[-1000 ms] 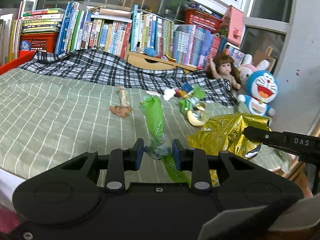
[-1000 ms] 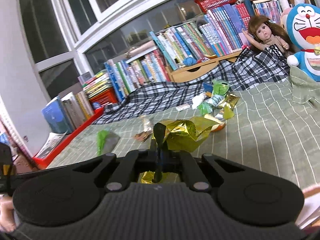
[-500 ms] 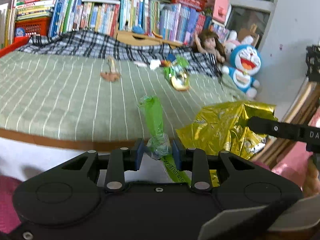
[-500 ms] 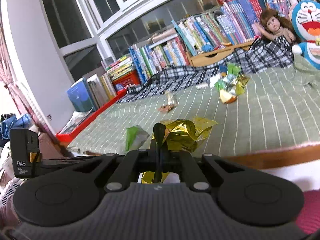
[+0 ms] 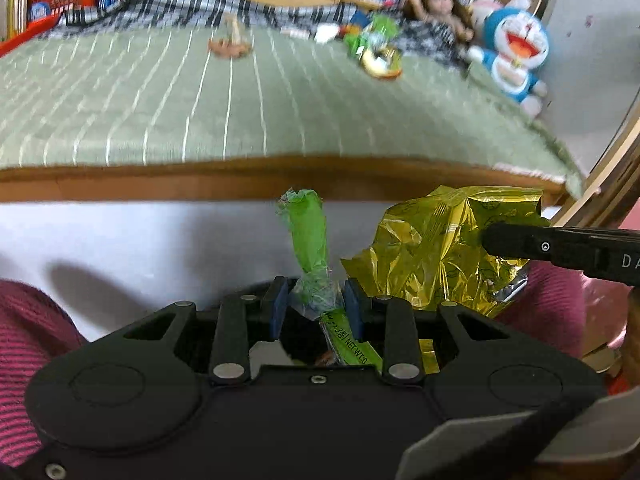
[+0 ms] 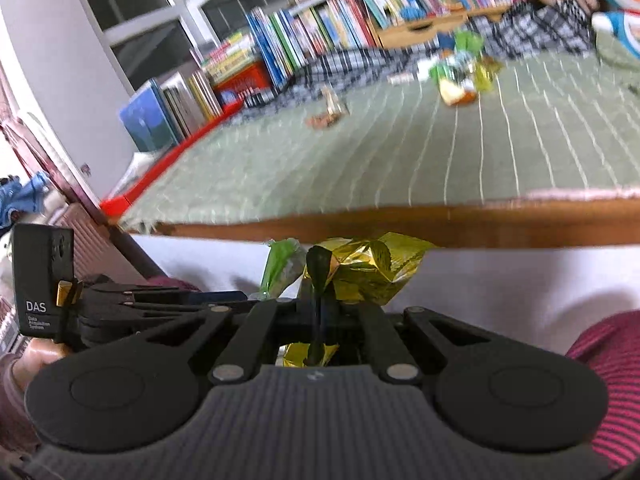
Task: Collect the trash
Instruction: 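Lower both wrappers below the bed edge and open both grippers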
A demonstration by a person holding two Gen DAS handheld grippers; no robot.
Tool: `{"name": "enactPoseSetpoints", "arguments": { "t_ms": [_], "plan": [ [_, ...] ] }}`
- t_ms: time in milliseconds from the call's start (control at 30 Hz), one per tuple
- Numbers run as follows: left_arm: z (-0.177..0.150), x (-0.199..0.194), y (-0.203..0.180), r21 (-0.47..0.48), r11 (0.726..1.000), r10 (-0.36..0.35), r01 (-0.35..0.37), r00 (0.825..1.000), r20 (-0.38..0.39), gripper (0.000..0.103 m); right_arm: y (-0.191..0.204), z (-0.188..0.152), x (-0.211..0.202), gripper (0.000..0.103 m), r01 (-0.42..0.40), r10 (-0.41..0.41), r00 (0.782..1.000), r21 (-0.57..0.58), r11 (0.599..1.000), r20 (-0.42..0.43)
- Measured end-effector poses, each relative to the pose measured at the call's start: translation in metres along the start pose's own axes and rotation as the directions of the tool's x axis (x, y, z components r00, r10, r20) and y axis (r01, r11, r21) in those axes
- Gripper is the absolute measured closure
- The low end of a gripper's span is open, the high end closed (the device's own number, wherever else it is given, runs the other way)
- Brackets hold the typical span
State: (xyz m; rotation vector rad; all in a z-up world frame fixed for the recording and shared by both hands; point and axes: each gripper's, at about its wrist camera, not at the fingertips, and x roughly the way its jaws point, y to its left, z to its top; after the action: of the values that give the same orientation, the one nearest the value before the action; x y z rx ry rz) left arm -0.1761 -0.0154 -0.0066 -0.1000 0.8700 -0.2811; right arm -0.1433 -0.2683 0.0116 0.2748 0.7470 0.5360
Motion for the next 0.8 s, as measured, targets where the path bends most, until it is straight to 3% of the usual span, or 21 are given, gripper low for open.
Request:
{"name": "enactPoseSetpoints", "arguments": {
  "t_ms": [333, 800],
  "plan": [
    [-0.011, 0.056, 0.007, -0.017, 0.999, 0.032, -0.034, 0.992, -0.120, 0.074, -0.016, -0.013, 0.049, 0.097, 0.046, -0.044, 0.991, 0.014, 0.999, -0.130],
    [-0.013, 0.101, 0.006, -0.035, 0.998, 0.051, -0.059, 0.983, -0.178, 0.073, -0.024, -0.020, 0.093, 0.093, 0.091, -0.087, 0.970, 0.006, 0.996, -0.227]
  ]
}}
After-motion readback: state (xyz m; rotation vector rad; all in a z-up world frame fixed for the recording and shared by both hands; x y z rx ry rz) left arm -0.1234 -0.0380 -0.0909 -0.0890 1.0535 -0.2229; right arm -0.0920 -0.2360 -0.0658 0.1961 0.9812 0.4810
